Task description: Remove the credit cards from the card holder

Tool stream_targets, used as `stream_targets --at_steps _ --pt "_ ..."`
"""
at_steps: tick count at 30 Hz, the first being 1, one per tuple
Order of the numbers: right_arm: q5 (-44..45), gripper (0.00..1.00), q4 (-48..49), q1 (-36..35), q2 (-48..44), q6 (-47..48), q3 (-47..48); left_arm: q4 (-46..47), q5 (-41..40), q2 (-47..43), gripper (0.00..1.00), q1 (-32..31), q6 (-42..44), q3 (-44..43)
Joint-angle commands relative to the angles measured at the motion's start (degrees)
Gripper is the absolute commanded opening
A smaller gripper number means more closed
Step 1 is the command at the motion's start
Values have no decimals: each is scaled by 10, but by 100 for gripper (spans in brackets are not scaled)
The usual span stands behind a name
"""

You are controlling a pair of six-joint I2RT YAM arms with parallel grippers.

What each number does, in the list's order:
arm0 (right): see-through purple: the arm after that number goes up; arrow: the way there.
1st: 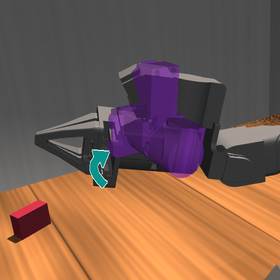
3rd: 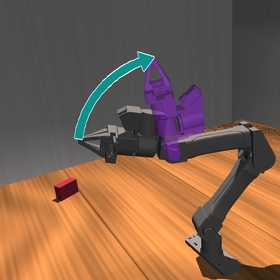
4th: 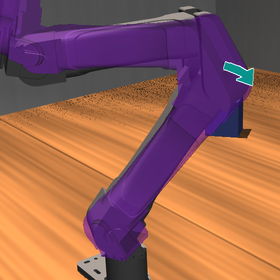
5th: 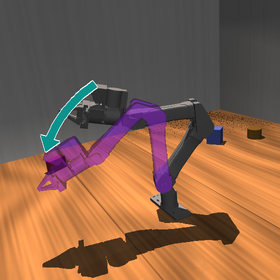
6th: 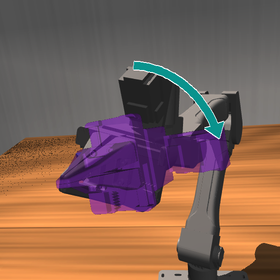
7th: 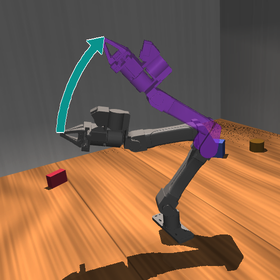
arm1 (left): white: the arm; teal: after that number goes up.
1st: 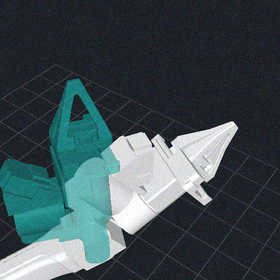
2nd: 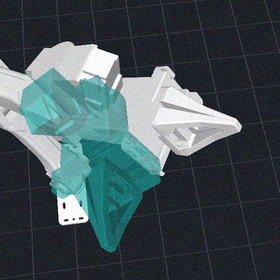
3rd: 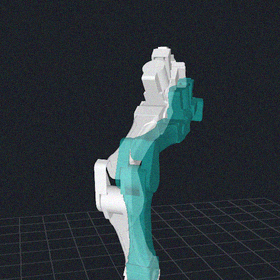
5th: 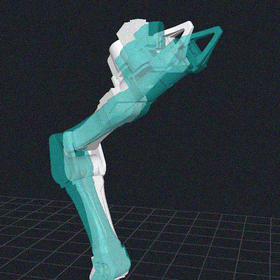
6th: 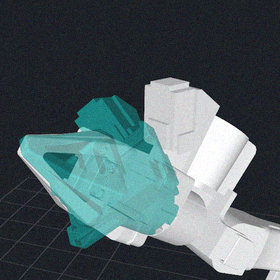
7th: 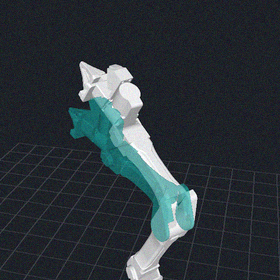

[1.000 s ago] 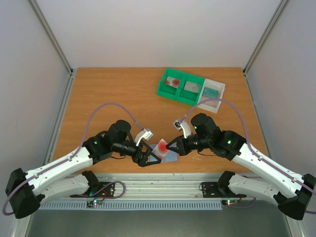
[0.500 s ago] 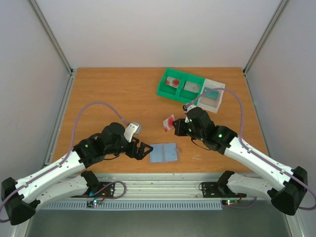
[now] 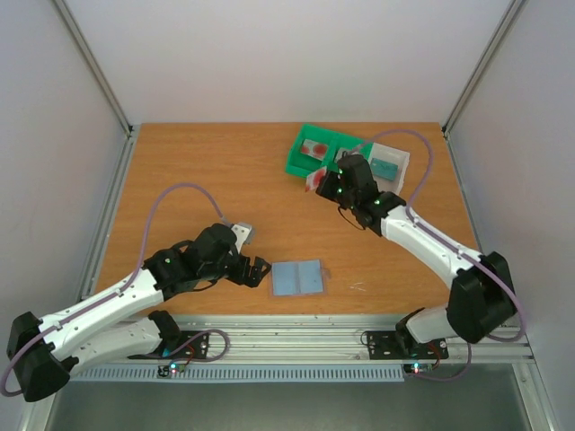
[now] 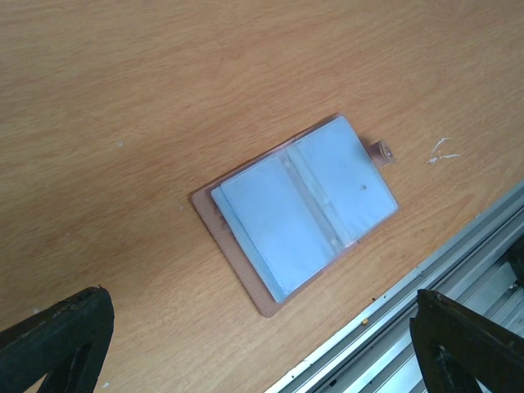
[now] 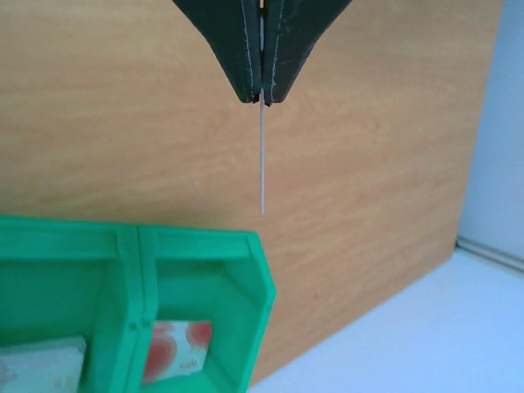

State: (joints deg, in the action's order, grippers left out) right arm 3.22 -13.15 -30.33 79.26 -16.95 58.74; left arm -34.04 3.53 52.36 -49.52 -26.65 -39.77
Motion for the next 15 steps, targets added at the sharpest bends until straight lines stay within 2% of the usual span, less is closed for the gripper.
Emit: stream_targets --at_steps 1,15 --pt "6 1 75 29 58 -17 60 27 -10 -6 99 -1 -6 -9" --pt "-11 1 111 95 289 -37 234 66 39 -3 99 -1 -24 13"
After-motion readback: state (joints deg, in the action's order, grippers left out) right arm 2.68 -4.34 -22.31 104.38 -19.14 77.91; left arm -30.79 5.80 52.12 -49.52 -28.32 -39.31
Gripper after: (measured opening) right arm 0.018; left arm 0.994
